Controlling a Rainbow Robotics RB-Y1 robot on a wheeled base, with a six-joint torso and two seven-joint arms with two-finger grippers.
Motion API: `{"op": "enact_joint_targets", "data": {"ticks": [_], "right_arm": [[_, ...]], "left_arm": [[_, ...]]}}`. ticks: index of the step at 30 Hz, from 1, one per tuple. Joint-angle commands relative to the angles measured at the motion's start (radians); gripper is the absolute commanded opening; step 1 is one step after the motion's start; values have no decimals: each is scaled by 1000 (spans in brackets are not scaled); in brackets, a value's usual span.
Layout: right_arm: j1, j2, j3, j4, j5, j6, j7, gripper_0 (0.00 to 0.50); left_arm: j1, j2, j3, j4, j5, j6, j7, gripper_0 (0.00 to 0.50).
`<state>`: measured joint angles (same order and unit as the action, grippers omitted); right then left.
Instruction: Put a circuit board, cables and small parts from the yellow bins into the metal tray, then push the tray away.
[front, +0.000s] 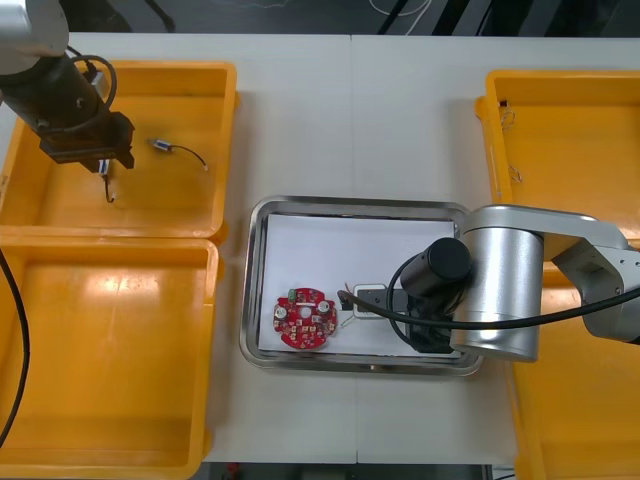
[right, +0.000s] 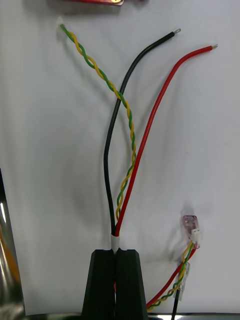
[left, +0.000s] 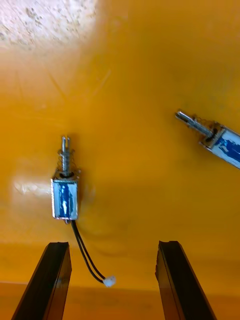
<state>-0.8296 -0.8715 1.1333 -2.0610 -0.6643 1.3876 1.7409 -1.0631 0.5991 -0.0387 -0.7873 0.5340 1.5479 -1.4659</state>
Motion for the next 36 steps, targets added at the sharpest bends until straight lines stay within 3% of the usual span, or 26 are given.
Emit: {"op": "enact_joint_targets", "data": {"ticks": [1,5,11,26,36], "right_arm": [[6,-18,14,-19,-24,-9,17,0],[7,-17,16,-22,-23,-9,11,0],[7,-17,16,-30,-20,-9,3,500],[6,-44,-37,-134,6,27,-29,500],[6,-38,-208,-205,-41,180,-41,500]], "left_arm": [[-57,16,13,11,-26,-55,-70,500],[-55,5,13,54,-34,-121,-83,500],[-51,-4,-20,86,-43,-172,-94,500],[-5,-13,-44,88,-22,-216,-108,500],[34,-13,-46,88,-19,-246,-131,500]]}}
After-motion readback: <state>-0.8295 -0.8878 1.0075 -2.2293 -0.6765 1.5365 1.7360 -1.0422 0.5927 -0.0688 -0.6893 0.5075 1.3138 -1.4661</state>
